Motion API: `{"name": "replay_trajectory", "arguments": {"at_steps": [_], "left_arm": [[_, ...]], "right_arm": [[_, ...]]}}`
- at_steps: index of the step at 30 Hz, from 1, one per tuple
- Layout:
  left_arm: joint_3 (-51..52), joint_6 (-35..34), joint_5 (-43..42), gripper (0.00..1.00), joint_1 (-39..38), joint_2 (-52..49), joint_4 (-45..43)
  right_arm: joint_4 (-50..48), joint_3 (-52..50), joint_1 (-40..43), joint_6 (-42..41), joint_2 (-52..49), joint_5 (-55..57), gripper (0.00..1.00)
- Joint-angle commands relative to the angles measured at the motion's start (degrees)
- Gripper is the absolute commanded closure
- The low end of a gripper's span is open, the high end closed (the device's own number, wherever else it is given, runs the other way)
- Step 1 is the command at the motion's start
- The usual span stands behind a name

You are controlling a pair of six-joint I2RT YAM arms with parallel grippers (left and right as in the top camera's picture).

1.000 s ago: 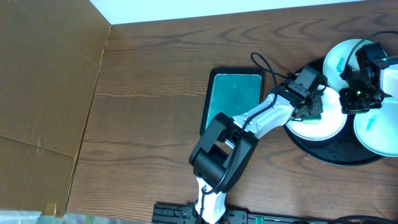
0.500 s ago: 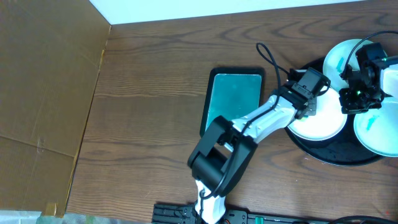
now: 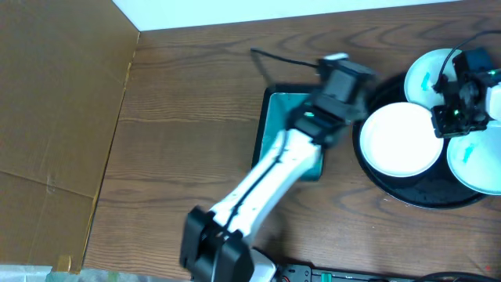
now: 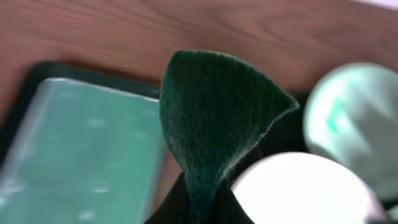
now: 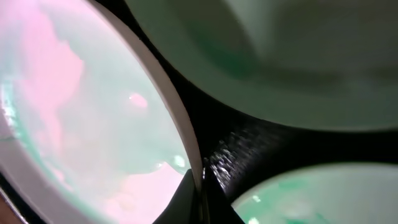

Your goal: Clean dirty plates on tray and stack at the side

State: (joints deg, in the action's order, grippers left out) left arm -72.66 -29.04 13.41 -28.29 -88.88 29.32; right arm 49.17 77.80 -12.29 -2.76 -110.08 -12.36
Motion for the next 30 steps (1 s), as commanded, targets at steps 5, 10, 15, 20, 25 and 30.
{"name": "replay_trajectory", "arguments": {"at_steps": [5, 10, 15, 20, 25, 30], "left_arm": [[-0.17, 0.76, 1.68, 0.93, 11.74, 4.13, 7.28], [-0.15, 0.72, 1.66, 0.93, 16.28, 3.96, 10.56], [-0.15, 0.79, 1.7, 0.93, 18.27, 3.91, 11.17], [-0.15, 0.96, 1.73, 0.93, 20.44, 3.91, 11.78], [-0.15, 0.96, 1.73, 0.93, 23.28, 3.91, 13.46], [-0.15, 0.96, 1.73, 0.93, 25.73, 3.91, 15.67]], "right_arm": [[-0.13, 0.2, -5.62, 2.45, 8.61, 15.87, 0.99], [-0.37, 0.2, -10.51, 2.47, 11.63, 29.14, 0.99], [-1.9, 0.2, -15.93, 5.57, 13.42, 43.71, 0.99], [-4.35, 0.2, -22.16, 11.13, 13.88, 61.31, 0.99], [-10.49, 0.2, -27.47, 20.22, 13.88, 71.3, 0.99], [-18.25, 0.2, -30.86, 31.41, 13.88, 73.96, 0.99]]}}
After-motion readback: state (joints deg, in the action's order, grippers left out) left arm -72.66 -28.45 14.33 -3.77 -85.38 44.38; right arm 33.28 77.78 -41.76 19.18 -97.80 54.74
